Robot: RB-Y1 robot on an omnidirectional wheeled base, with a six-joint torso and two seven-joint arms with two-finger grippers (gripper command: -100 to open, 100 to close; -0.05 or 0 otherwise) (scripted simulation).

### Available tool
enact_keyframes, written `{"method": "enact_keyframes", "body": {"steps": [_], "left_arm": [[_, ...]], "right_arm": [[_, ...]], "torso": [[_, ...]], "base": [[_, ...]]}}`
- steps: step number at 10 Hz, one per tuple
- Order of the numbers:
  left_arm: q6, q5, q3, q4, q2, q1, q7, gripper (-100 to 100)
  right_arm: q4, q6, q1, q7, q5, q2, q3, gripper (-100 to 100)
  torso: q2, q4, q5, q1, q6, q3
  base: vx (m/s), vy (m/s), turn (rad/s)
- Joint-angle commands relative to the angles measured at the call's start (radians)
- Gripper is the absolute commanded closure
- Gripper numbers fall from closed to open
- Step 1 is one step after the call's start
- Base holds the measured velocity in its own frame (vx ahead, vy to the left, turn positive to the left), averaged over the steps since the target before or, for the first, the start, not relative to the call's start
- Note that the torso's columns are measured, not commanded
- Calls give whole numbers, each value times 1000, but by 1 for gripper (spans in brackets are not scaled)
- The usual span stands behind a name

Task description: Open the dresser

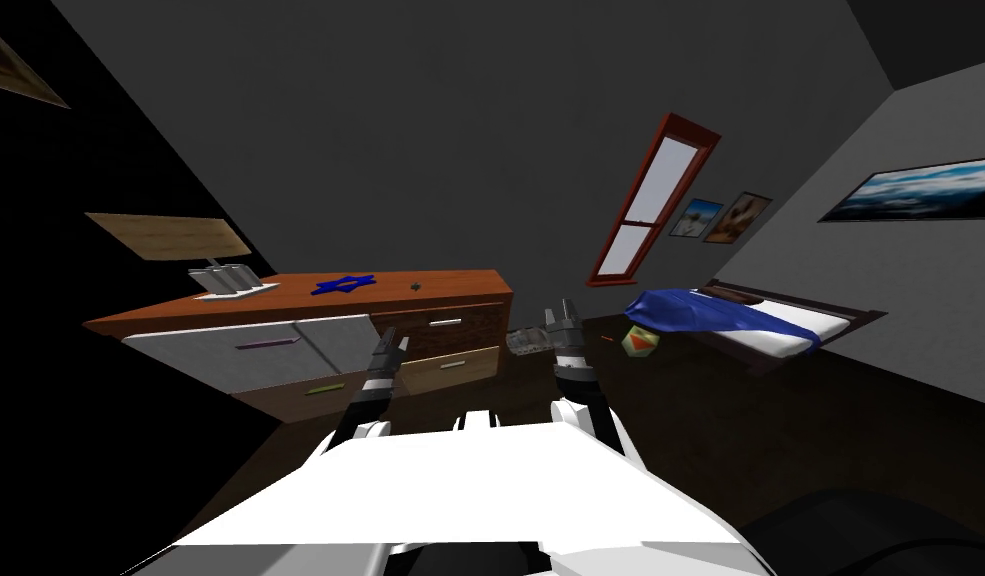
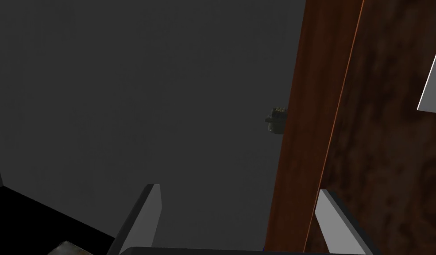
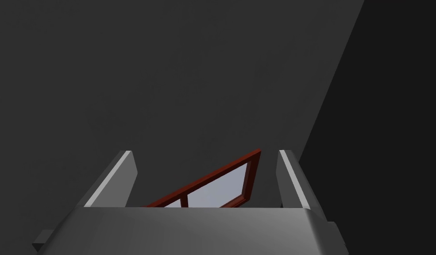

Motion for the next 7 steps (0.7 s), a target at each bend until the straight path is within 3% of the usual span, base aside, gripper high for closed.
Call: {"method": "enact_keyframes", "body": {"steps": [1,7], "left_arm": [[3,3,7,65,1,-15,0,-100],[8,9,24,223,-21,-48,0,-100]], "right_arm": [[0,0,0,0,0,0,0,0],[0,0,0,0,0,0,0,0]], "torso": [[0,0,0,-2,0,0],[1,0,0,0,0,0]], "base": [[112,-48,3],[122,-35,1]]}}
